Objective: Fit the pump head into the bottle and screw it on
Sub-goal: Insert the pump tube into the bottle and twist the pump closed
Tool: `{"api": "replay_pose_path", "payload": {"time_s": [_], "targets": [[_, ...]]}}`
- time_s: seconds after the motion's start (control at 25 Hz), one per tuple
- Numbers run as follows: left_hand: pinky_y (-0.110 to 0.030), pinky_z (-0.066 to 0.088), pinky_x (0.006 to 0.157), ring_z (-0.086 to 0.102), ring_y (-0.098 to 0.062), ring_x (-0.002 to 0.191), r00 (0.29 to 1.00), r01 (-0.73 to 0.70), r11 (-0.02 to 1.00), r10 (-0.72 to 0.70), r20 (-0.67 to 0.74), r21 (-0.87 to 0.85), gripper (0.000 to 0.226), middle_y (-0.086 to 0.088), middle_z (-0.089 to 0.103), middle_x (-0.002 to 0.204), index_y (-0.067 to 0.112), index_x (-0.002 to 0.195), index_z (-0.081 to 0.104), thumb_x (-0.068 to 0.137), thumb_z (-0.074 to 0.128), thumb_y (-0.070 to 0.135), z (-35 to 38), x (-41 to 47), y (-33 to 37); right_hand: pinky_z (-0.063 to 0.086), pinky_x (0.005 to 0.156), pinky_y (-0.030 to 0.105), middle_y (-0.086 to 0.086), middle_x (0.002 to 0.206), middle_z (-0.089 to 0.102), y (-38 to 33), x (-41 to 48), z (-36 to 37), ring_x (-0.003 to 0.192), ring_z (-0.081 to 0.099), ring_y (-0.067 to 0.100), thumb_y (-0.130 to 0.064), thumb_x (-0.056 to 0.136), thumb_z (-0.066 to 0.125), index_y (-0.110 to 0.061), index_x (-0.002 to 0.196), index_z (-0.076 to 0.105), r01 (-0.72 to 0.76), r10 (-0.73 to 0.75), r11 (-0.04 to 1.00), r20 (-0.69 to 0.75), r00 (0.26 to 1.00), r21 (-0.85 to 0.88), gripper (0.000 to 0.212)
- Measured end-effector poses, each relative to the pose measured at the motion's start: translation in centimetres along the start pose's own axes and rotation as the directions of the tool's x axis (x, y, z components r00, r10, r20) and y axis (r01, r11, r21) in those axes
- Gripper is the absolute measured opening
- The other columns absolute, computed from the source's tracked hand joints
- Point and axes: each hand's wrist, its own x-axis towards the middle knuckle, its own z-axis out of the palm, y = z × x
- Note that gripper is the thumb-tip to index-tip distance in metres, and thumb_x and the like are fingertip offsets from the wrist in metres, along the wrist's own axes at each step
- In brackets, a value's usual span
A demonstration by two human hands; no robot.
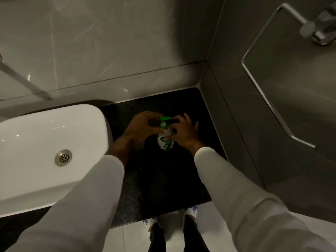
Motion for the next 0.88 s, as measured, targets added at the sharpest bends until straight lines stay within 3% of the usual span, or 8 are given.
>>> {"api": "replay_pose_path", "payload": {"time_s": [0.08,0.16,0.24,0.36,0.56,0.88], "targets": [[-0.009,0.045,0.089,0.066,-0.011,0.107,0.994,-0.099,0.993,0.102,-0.045,0.07,0.056,0.003,0.069,0.119,0.02,0.124,0.07,0.073,0.088,0.034,-1.4,0.6,0.9,-0.002,0.117,0.068,-0.004,0.158,0.032,-0.3,0.1,-0.3,0.154,0.001,0.029,-0.058,0.073,0.072,-0.036,0.108,0.071,-0.013,0.013,1.0,0.008,1.0,-0.005,0.042],[-0.028,0.049,0.099,0.064,-0.022,0.115,0.977,-0.212,0.935,0.207,0.046,0.285,0.048,-0.005,0.069,0.126,0.018,0.128,0.068,0.083,0.08,0.029,-2.1,1.5,2.6,-0.002,0.117,0.067,-0.004,0.158,0.032,-0.7,0.1,-0.3,0.154,0.002,0.029,-0.057,0.073,0.074,-0.035,0.107,0.071,-0.019,0.019,1.0,0.012,1.0,-0.002,0.041],[-0.04,0.051,0.098,0.063,-0.026,0.116,0.966,-0.25,0.843,0.186,0.178,0.476,0.037,-0.006,0.068,0.127,0.022,0.126,0.069,0.09,0.071,0.03,-2.3,2.5,4.1,-0.002,0.117,0.067,-0.004,0.157,0.033,-1.0,0.0,-0.3,0.154,0.001,0.028,-0.055,0.074,0.074,-0.034,0.106,0.071,-0.024,0.024,1.0,0.012,1.0,0.0,0.039],[-0.042,0.055,0.089,0.066,-0.027,0.11,0.954,-0.274,0.741,0.132,0.268,0.613,0.027,-0.003,0.072,0.12,0.029,0.116,0.074,0.09,0.069,0.024,-2.6,3.3,5.6,-0.002,0.117,0.067,-0.004,0.157,0.033,-1.2,-0.3,-0.6,0.154,0.001,0.028,-0.055,0.075,0.074,-0.034,0.108,0.071,-0.041,0.041,0.999,0.014,0.999,-0.012,0.04],[-0.034,0.054,0.085,0.07,-0.024,0.101,0.892,-0.433,0.689,0.236,0.384,0.581,0.024,-0.002,0.077,0.11,0.022,0.106,0.08,0.087,0.07,0.011,-3.5,3.2,5.6,-0.001,0.117,0.068,-0.004,0.158,0.033,-1.2,-0.4,-0.6,0.154,0.002,0.029,-0.053,0.076,0.074,-0.034,0.109,0.07,-0.038,0.038,0.999,0.01,0.999,-0.006,0.038],[-0.039,0.053,0.09,0.066,-0.026,0.103,0.898,-0.417,0.718,0.234,0.372,0.557,0.027,-0.007,0.069,0.114,0.022,0.108,0.079,0.087,0.07,0.007,-3.2,3.0,4.8,0.0,0.117,0.068,-0.003,0.158,0.033,-0.9,-0.5,-0.6,0.154,0.003,0.029,-0.052,0.076,0.074,-0.034,0.112,0.07,-0.032,0.032,0.999,0.005,0.999,0.015,0.041]]}}
